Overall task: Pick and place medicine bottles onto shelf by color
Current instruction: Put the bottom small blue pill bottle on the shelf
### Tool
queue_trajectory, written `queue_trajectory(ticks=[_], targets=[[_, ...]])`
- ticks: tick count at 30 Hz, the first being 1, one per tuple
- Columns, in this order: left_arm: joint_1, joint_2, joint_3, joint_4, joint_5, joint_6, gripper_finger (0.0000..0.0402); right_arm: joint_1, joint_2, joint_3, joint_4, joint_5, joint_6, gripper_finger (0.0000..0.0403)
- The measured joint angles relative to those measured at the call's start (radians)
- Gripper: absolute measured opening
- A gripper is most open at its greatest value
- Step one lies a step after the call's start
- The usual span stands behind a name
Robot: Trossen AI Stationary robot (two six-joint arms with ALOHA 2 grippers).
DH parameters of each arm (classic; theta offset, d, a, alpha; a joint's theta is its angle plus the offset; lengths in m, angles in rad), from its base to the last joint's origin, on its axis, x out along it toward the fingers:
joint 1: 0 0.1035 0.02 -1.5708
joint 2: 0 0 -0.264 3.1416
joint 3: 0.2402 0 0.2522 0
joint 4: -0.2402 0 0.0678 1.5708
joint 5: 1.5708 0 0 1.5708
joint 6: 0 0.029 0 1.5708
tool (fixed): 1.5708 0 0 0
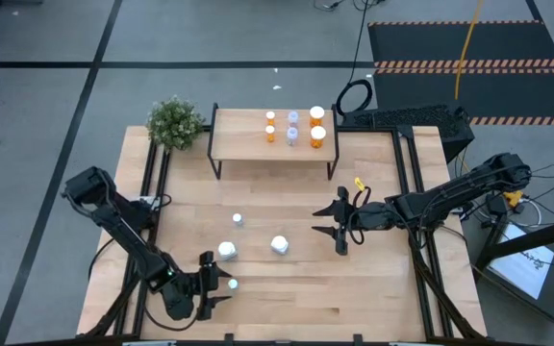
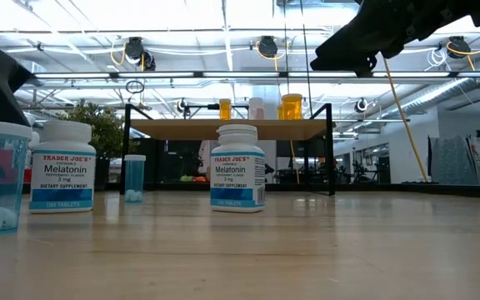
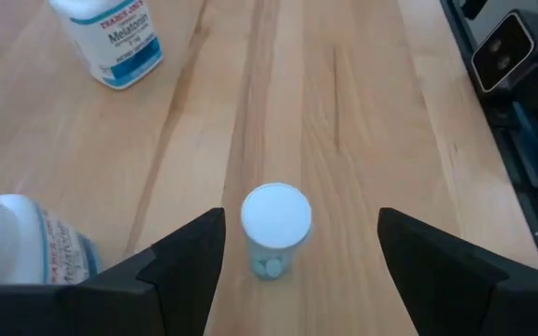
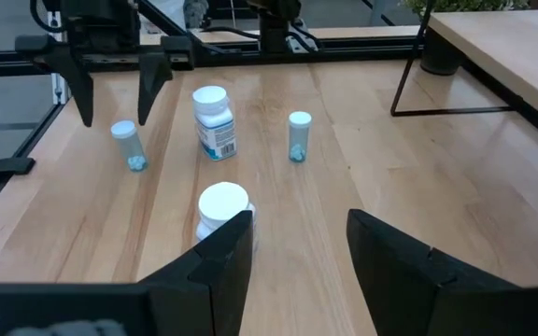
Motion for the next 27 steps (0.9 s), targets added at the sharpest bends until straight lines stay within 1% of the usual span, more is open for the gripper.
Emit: queue_trajectory(ticks=[8, 14, 23, 25, 27], targets=[[0.005, 0.045, 0.0, 0.047, -0.041, -0.001, 0.0282, 0.0, 0.0, 0.0, 0.0, 0.0, -0.002, 0.0169], [0.016, 0.073, 0.0, 0.058, -0.042, 0.002, 0.0282, 0.0, 0.0, 0.0, 0.0, 0.0, -0.002, 0.0169], [0.018, 0.073, -0.001, 0.059, -0.043, 0.002, 0.0282, 0.0, 0.0, 0.0, 0.0, 0.0, -0.002, 0.0169], [0.018, 0.073, -0.001, 0.059, -0.044, 0.002, 0.0277, 0.0, 0.0, 0.0, 0.0, 0.0, -0.002, 0.0169], [0.018, 0.073, -0.001, 0.058, -0.043, 0.004, 0.0263, 0.0, 0.0, 0.0, 0.0, 0.0, -0.002, 0.0169]])
